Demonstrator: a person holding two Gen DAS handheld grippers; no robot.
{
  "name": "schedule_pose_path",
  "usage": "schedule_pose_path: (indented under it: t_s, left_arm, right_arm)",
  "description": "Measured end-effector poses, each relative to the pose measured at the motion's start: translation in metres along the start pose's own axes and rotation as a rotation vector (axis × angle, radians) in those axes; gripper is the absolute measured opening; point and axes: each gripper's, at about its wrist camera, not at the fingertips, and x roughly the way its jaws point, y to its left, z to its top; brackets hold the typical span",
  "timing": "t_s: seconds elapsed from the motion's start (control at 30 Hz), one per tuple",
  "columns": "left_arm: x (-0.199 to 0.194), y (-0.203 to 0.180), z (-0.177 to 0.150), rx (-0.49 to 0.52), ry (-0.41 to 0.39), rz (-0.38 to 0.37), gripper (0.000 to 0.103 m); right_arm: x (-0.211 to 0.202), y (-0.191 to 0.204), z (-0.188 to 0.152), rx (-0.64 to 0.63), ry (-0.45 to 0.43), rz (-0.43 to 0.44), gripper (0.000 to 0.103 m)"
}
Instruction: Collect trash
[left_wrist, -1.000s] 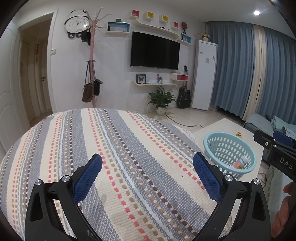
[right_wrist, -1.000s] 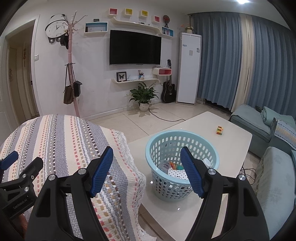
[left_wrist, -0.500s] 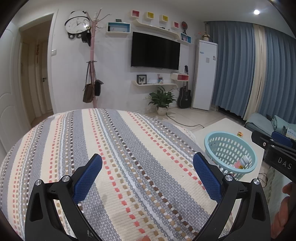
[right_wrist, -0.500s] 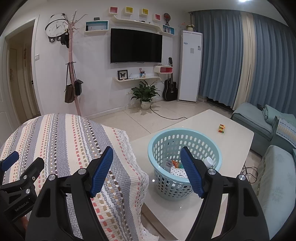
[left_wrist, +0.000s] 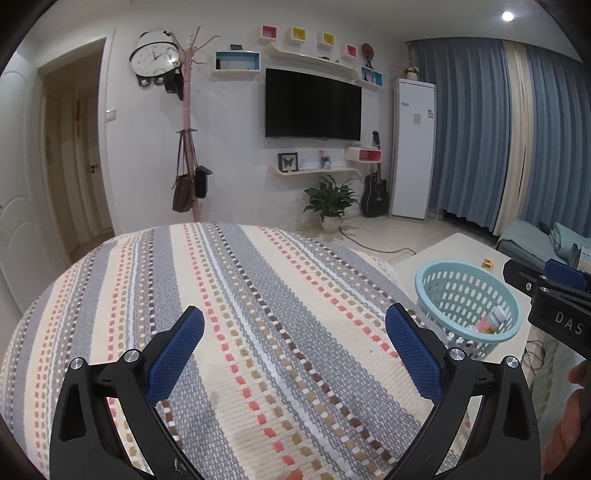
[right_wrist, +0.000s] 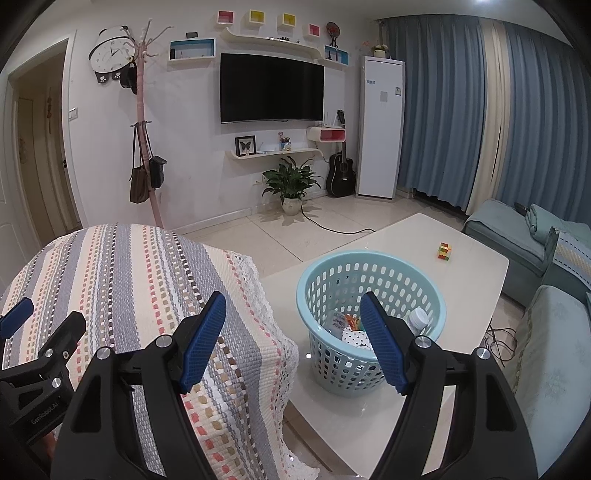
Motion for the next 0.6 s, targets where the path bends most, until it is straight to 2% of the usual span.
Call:
schedule_pose_path:
  t_s: [0.33, 0.6]
  left_arm:
    - [-0.0042, -0.0097, 0.0001, 0.058, -0.016, 0.022, 0.095]
    - [-0.0068, -0.0073, -0.0003, 0.044, -0.022, 0.053, 0.096]
  right_arm:
    - [0.0002, 0.0004, -0.0015, 0.000, 0.000, 0.007, 0.071]
    - [-0.0008, 0.0015, -0.0016, -0.009, -0.006, 0.008, 0.071]
